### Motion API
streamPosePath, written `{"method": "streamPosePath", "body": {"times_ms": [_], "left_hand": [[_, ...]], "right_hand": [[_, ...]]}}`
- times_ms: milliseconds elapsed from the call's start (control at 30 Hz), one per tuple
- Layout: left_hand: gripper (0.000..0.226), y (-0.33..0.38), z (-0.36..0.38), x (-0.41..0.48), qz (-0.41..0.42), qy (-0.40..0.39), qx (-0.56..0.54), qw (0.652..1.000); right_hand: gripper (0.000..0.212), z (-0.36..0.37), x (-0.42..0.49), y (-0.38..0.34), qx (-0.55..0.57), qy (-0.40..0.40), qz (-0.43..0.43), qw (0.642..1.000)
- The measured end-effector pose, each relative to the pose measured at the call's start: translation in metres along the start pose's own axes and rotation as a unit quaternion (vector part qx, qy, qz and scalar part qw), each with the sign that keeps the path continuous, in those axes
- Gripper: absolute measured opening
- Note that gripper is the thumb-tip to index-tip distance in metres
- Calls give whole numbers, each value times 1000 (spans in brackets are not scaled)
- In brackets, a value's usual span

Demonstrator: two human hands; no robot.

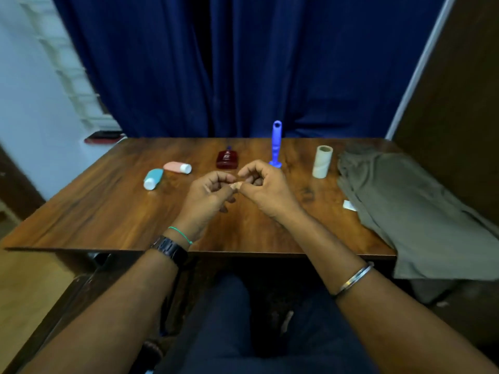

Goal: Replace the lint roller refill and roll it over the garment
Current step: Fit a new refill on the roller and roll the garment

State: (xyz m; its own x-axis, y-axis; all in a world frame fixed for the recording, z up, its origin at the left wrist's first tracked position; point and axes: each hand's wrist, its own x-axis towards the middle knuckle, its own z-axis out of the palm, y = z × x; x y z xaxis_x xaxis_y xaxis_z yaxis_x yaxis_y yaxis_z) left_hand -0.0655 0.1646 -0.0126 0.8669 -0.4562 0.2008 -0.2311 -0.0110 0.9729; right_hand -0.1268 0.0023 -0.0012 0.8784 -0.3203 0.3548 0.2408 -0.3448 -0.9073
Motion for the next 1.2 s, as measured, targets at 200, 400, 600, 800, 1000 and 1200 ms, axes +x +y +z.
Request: {"method": "streamPosePath", "body": {"times_ms": [200, 400, 600, 800, 1000, 1200], "left_hand": [[53, -17, 73, 59, -4, -2, 18, 1000], [85, -41, 109, 113, -20, 10, 94, 995], [27, -57, 126, 137, 25, 7, 137, 990], [16, -53, 144, 155, 31, 4, 50, 998], [19, -35, 169, 179, 36, -13, -14, 999], [11, -28, 190, 192, 48, -37, -48, 997]], "right_hand": [[30, -58, 16, 35, -16, 93, 39, 995], [28, -81, 31, 66, -31, 115, 81, 990], [31, -94, 46, 93, -58, 108, 100, 987], [31, -111, 60, 111, -100, 225, 85, 966], [58, -134, 83, 129, -130, 355, 95, 921], [103, -152, 112, 158, -117, 314, 186, 924]]}}
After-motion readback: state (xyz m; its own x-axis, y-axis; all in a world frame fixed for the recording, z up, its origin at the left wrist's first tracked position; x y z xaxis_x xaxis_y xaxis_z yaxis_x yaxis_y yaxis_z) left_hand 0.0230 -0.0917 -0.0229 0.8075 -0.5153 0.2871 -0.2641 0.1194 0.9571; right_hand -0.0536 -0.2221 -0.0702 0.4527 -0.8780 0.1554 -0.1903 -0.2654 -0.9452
